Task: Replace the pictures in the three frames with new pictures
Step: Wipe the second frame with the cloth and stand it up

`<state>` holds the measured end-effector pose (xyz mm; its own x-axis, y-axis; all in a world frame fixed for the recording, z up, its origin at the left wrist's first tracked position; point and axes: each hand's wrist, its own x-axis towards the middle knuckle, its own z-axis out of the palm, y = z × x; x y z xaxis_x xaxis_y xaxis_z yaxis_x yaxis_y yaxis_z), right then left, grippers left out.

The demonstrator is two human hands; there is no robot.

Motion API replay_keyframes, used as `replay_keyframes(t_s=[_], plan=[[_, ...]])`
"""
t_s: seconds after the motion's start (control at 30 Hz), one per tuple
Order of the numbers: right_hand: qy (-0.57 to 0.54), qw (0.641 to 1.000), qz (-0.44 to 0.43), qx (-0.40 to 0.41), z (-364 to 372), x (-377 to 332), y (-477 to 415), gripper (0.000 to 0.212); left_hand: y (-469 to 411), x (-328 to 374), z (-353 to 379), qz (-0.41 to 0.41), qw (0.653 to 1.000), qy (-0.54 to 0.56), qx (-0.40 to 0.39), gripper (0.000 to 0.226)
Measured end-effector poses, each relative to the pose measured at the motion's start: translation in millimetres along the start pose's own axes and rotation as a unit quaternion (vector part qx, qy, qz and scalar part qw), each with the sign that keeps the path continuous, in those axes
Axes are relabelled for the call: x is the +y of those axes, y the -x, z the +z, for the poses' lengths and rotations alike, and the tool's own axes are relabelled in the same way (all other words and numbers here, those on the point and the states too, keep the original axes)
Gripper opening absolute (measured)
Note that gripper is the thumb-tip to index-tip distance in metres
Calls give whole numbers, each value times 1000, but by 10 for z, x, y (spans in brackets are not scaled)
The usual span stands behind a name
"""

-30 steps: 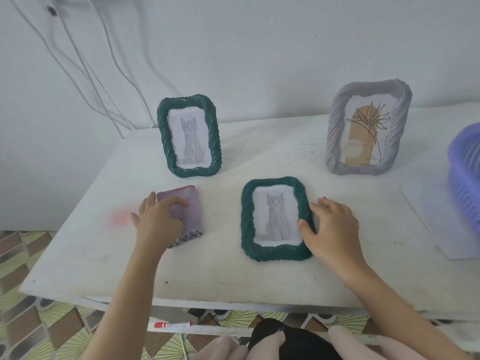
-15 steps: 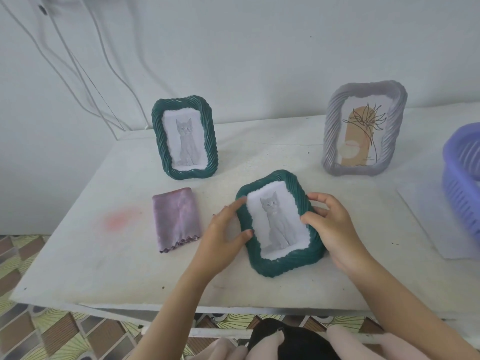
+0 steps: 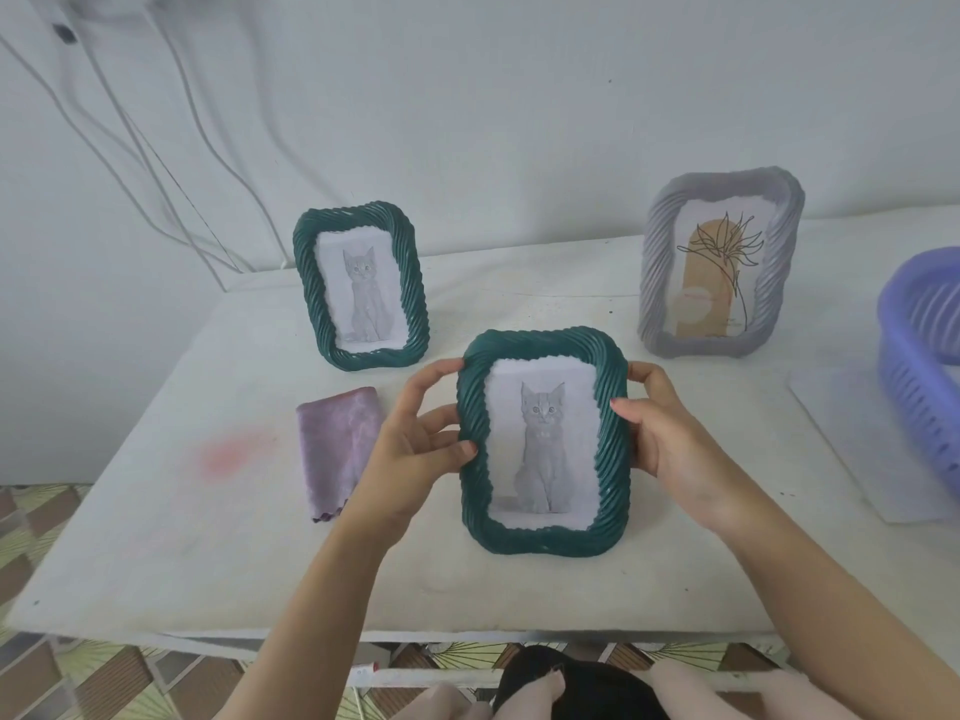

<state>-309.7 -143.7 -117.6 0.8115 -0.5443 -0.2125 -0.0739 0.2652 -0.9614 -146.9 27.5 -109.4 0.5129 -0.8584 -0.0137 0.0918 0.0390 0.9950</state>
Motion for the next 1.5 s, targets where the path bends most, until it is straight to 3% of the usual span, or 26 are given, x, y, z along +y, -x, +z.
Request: replay_keyframes(t_s=[0.23,0.33,0.43,0.53,0.67,0.77,0.87,0.9,1.5], plan=[[86,995,-1,-49,-58,-87,-47,47,-52,26,2,12,1000,-14,-10,73],[52,997,1,-58,-43,-64,-103,46,-76,30,17,19,1000,-10,-16,73],[32,999,-4,-16,-45,-123,-159,44,-113,45,50,32,999,-3,-9,73],[23,998,0,-55,-33,-171,-201,50,-196,90,50,54,998,-11,-7,73],[-9,993,-90,-69,-26,-278,-198,49,-347,164,19,72,997,-15,-7,73],[-11,991,-125,-44,28,-473,-335,82,-501,209,26,91,996,-23,-5,74],[-8,985,-164,-50,34,-518,-496,49,-706,241,14,103,994,-35,15,76],[-17,985,-167,-50,21,-523,-567,48,-780,242,6,104,993,-41,25,77],[54,966,-251,13,-7,-517,-1512,53,-1617,94,-24,63,977,-128,161,88]])
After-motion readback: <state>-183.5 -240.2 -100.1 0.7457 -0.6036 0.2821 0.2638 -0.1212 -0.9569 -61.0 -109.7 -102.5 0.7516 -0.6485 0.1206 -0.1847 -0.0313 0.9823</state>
